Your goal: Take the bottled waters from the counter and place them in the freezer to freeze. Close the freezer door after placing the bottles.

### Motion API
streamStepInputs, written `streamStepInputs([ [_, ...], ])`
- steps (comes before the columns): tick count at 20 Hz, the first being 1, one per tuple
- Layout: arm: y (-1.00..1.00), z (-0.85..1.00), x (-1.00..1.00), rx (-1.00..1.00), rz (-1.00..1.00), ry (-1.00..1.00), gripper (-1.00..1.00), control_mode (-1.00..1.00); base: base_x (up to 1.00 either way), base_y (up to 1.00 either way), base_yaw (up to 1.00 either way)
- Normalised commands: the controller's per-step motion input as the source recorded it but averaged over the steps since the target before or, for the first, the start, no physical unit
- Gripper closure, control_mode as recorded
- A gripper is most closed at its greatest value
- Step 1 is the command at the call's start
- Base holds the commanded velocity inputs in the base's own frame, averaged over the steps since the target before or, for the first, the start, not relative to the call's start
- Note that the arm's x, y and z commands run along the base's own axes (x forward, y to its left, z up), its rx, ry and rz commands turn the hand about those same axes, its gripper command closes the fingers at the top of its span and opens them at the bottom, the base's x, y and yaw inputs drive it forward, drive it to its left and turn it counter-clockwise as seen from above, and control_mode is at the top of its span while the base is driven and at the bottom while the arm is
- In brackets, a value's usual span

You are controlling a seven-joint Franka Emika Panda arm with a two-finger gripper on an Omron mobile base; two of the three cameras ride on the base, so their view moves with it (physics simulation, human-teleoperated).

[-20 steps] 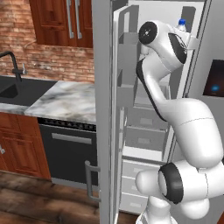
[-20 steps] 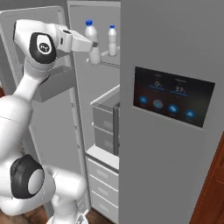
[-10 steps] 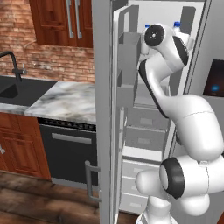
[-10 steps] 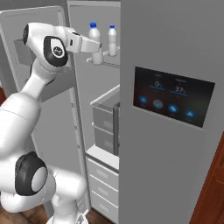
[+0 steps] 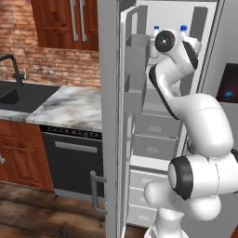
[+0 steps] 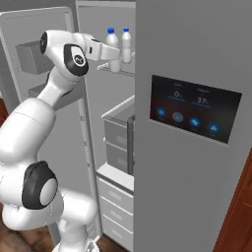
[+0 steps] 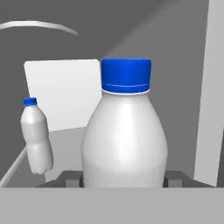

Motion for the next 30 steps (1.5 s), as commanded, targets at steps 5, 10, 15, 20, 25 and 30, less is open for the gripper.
streamStepInputs([
  [5, 0.0, 0.0, 0.27, 0.0, 0.0, 0.0, 1.0, -1.0, 0.0, 0.0, 0.0],
  [10, 0.0, -0.01, 0.14, -0.01, 0.0, 0.0, 1.0, -1.0, 0.0, 0.0, 0.0],
  [15, 0.0, -0.1, 0.2, 0.0, 0.0, 0.0, 1.0, -1.0, 0.0, 0.0, 0.0],
  [20, -0.01, -0.08, 0.21, 0.0, 0.0, 0.0, 1.0, -1.0, 0.0, 0.0, 0.0],
  [25, -0.03, -0.06, 0.25, 0.0, 0.0, 0.0, 1.0, -1.0, 0.0, 0.0, 0.0],
  [30, -0.05, -0.01, 0.29, 0.0, 0.0, 0.0, 1.0, -1.0, 0.0, 0.0, 0.0],
])
